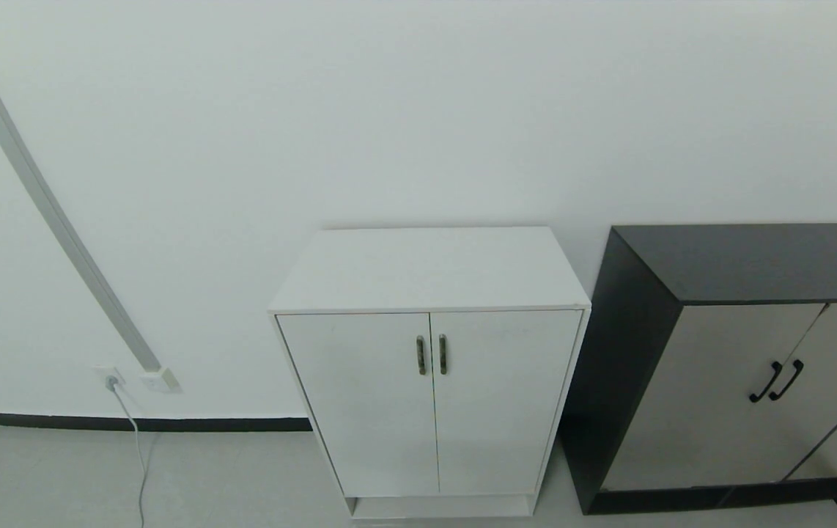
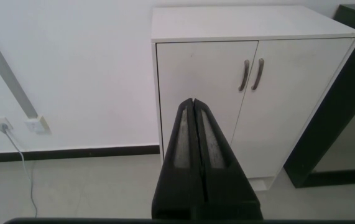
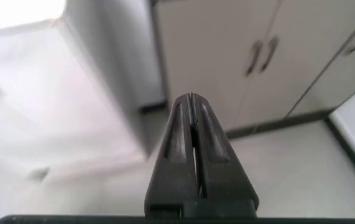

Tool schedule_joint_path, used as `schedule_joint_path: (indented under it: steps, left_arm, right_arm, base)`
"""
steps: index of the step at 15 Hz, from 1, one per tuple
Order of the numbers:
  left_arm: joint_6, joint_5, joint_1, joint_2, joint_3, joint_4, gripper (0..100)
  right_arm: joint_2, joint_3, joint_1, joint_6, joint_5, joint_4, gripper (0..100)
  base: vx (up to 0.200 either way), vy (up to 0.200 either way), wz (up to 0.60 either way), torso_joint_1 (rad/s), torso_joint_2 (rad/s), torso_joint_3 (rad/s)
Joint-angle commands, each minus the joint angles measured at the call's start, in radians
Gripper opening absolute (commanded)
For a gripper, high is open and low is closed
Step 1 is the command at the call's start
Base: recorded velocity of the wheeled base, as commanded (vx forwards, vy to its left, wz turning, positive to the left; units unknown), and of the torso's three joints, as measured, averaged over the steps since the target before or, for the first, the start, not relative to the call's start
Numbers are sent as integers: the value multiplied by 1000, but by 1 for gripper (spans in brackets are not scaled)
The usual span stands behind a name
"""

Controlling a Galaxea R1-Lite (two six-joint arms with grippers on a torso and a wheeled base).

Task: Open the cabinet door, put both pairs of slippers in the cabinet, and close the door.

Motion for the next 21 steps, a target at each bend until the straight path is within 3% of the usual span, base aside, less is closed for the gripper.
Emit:
schedule_joint_path:
  steps: [1, 6, 7, 9, 11, 17, 20, 21]
  left_arm:
    - [0, 0, 0, 1, 0, 0, 0]
    - [0, 0, 0, 1, 0, 0, 0]
    - [-1, 0, 0, 1, 0, 0, 0]
    - [-1, 0, 0, 1, 0, 0, 0]
    - [-1, 0, 0, 1, 0, 0, 0]
    - [-1, 0, 0, 1, 0, 0, 0]
    - [-1, 0, 0, 1, 0, 0, 0]
    - [-1, 0, 0, 1, 0, 0, 0]
  right_arm:
    - [-290, -94, 4, -1, 74, 266, 0]
    - [-405, -97, 115, -1, 106, 346, 0]
    - [-474, -99, 188, -4, 106, 418, 0]
    - [-584, -99, 251, -12, 104, 543, 0]
    - [-669, -96, 254, -12, 104, 616, 0]
    - [-755, -46, 257, -6, 103, 629, 0]
    - [-793, -43, 405, -4, 97, 633, 0]
    - [-794, -42, 414, -6, 95, 635, 0]
  base:
    - [0, 0, 0, 0, 0, 0]
    - [0, 0, 0, 0, 0, 0]
    - [0, 0, 0, 0, 0, 0]
    - [0, 0, 0, 0, 0, 0]
    - [0, 0, 0, 0, 0, 0]
    - [0, 0, 0, 0, 0, 0]
    - [0, 0, 0, 0, 0, 0]
    - [0, 0, 0, 0, 0, 0]
